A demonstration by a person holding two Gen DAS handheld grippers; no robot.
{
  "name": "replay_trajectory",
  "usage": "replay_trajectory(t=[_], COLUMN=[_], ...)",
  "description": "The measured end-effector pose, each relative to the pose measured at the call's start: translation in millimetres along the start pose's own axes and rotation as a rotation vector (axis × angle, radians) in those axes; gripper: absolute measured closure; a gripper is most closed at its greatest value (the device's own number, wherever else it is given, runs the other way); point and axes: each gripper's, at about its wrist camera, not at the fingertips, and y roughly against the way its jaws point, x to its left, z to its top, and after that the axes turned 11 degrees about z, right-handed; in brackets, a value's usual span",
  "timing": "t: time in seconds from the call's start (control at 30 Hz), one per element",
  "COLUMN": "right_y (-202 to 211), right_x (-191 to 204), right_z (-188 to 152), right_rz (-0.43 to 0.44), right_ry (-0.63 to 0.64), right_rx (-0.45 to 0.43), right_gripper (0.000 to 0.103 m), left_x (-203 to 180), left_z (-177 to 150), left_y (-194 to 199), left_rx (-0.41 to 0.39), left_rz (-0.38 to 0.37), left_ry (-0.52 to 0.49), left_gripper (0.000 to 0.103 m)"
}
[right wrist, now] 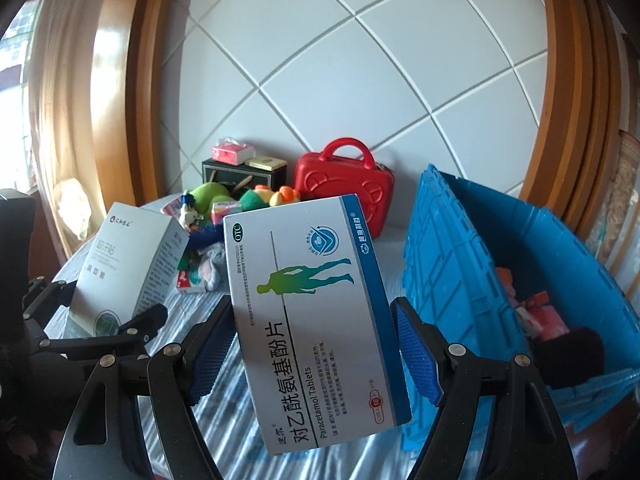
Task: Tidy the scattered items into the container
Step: 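Lift and carry patch box with left while right carries tablet box to crate, then lower into crate and open left gripper while right releases tablet box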
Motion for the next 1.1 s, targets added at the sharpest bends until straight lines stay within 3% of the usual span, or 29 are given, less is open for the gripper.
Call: replay_trajectory(t=[0.2, 0.43, 0.6, 0.73, 0.9, 1.1], right_y=[14, 14, 21, 36, 49, 36], right_x=[-24, -59, -93, -135, -210, -320], right_z=[9, 36, 50, 58, 66, 74], right_rz=[0.029, -0.059, -0.115, -0.152, -0.198, -0.208], right_ry=[-0.037, -0.041, -0.046, -0.056, -0.033, -0.034], right_rx=[-0.054, -0.095, -0.12, -0.15, -0.164, -0.082], right_gripper=[0.026, 0.026, 0.026, 0.026, 0.026, 0.026], left_x=[-24, -62, -102, -149, -226, -340], left_z=[18, 56, 86, 111, 139, 174], left_y=[11, 0, 4, 24, 40, 27], left_rx=[-0.049, -0.095, -0.08, -0.128, -0.124, 0.007], left_rz=[-0.01, -0.097, -0.183, -0.229, -0.272, -0.273], left_ry=[-0.039, -0.059, -0.073, -0.075, -0.069, -0.103], left_gripper=[0.026, 0.026, 0.026, 0.026, 0.026, 0.026])
